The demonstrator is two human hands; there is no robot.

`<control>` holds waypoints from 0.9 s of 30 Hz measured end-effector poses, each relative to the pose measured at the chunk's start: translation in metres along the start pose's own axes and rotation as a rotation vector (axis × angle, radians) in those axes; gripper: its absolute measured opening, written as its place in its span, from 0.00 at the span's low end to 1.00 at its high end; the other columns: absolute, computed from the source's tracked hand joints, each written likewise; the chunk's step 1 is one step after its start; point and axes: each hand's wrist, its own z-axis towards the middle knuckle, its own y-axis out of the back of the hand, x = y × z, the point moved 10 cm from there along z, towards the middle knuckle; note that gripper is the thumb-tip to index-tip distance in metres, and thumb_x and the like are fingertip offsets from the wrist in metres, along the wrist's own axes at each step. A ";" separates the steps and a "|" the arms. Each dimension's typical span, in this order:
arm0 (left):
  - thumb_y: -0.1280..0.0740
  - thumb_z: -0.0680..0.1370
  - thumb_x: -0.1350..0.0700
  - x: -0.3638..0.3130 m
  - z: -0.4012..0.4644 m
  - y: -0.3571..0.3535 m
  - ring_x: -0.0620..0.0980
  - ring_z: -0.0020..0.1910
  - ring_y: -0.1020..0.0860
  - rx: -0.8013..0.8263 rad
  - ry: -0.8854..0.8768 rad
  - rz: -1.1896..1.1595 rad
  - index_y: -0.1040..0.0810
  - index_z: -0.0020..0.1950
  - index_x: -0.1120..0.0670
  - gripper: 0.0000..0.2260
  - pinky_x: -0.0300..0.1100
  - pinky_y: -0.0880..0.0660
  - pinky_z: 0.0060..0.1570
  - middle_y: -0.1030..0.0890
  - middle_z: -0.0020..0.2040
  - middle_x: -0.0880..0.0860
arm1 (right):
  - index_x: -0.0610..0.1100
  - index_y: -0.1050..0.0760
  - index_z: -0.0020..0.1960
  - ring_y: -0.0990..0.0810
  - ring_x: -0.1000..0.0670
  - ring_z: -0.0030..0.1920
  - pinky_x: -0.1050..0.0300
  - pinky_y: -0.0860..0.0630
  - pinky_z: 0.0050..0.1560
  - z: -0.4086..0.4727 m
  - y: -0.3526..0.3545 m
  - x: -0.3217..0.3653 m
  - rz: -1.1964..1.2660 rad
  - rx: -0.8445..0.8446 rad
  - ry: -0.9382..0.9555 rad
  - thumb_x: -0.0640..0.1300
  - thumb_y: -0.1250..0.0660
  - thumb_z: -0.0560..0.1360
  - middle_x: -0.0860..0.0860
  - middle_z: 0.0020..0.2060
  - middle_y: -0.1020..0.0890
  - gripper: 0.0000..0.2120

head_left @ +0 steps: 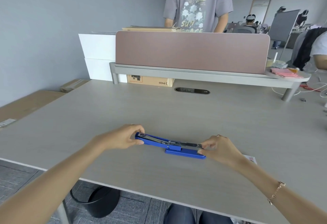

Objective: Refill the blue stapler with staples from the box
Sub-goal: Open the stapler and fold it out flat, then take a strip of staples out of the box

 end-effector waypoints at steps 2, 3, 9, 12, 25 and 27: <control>0.31 0.76 0.50 0.004 0.000 -0.005 0.46 0.47 0.26 0.012 0.005 0.032 0.27 0.49 0.45 0.05 0.48 0.27 0.53 0.23 0.46 0.45 | 0.49 0.18 0.39 0.25 0.51 0.48 0.54 0.28 0.52 -0.001 0.001 0.002 0.001 -0.001 0.005 0.50 0.29 0.68 0.57 0.39 0.19 0.05; 0.31 0.76 0.49 0.006 0.001 -0.008 0.46 0.48 0.26 0.017 0.007 0.053 0.27 0.49 0.44 0.06 0.48 0.27 0.53 0.23 0.47 0.45 | 0.49 0.18 0.39 0.25 0.51 0.49 0.54 0.28 0.52 -0.001 0.001 0.003 0.001 -0.001 0.005 0.50 0.29 0.69 0.56 0.40 0.19 0.05; 0.31 0.76 0.50 0.004 0.002 -0.011 0.40 0.49 0.29 -0.012 -0.017 0.105 0.25 0.50 0.47 0.06 0.42 0.30 0.54 0.26 0.46 0.42 | 0.49 0.19 0.39 0.25 0.51 0.49 0.54 0.28 0.51 -0.002 0.001 0.002 0.009 0.003 0.002 0.50 0.29 0.68 0.57 0.39 0.20 0.05; 0.31 0.75 0.50 0.001 0.003 -0.009 0.42 0.49 0.28 0.000 0.011 0.148 0.25 0.51 0.48 0.07 0.42 0.29 0.53 0.25 0.47 0.45 | 0.48 0.19 0.38 0.25 0.51 0.49 0.55 0.29 0.50 -0.001 0.000 0.004 -0.010 0.016 0.021 0.50 0.29 0.69 0.57 0.39 0.20 0.05; 0.34 0.76 0.43 -0.097 0.050 -0.039 0.40 0.61 0.30 0.024 -0.157 0.219 0.29 0.66 0.48 0.21 0.34 0.33 0.57 0.26 0.61 0.42 | 0.50 0.21 0.50 0.28 0.53 0.52 0.56 0.32 0.59 -0.013 0.037 -0.027 -0.052 -0.027 0.061 0.49 0.29 0.68 0.55 0.47 0.20 0.11; 0.34 0.76 0.42 -0.124 0.062 -0.055 0.41 0.60 0.29 0.033 -0.210 0.226 0.29 0.66 0.47 0.20 0.34 0.34 0.53 0.26 0.60 0.42 | 0.51 0.21 0.49 0.29 0.53 0.52 0.56 0.32 0.59 -0.022 0.049 -0.043 -0.075 -0.050 0.042 0.50 0.29 0.69 0.57 0.45 0.21 0.10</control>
